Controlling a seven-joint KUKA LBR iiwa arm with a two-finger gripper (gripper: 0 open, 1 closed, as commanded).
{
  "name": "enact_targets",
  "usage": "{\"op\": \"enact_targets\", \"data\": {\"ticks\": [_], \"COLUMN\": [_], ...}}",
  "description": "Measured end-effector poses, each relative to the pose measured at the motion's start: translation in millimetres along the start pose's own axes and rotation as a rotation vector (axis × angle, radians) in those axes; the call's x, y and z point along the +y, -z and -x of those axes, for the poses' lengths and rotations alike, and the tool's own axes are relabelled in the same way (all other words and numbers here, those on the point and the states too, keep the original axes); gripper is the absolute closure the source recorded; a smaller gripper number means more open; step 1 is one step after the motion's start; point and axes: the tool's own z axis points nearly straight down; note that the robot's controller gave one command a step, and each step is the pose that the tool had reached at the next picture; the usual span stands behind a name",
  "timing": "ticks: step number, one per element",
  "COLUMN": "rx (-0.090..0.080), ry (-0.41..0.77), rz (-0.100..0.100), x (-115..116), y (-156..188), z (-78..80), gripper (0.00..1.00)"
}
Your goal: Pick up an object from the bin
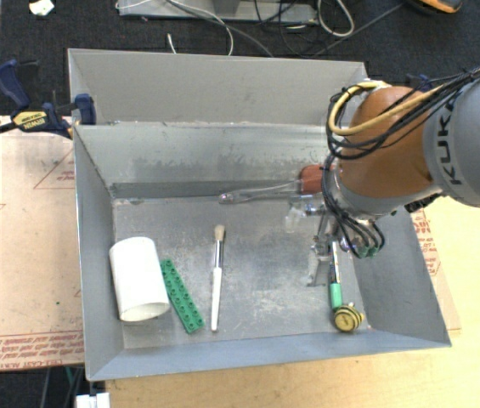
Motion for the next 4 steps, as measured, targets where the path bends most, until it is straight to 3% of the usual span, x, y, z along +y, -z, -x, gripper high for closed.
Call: {"op": "enact_targets", "data": {"ticks": [1, 2, 3, 4], "rx": [0.012, 0.008, 0.002, 0.004], "ry": [-0.084, 0.174, 0.215, 0.004], "rz": [0.004, 0.004, 0.004, 0.004], "x": [-6.9, -19.2, -33.0, -33.3], "y": [2.7, 44.1, 49.1, 81.8], "z": [-8.8, -42.8, -46.7, -45.1], "gripper": [0.0, 0.0, 0.0, 0.0]}}
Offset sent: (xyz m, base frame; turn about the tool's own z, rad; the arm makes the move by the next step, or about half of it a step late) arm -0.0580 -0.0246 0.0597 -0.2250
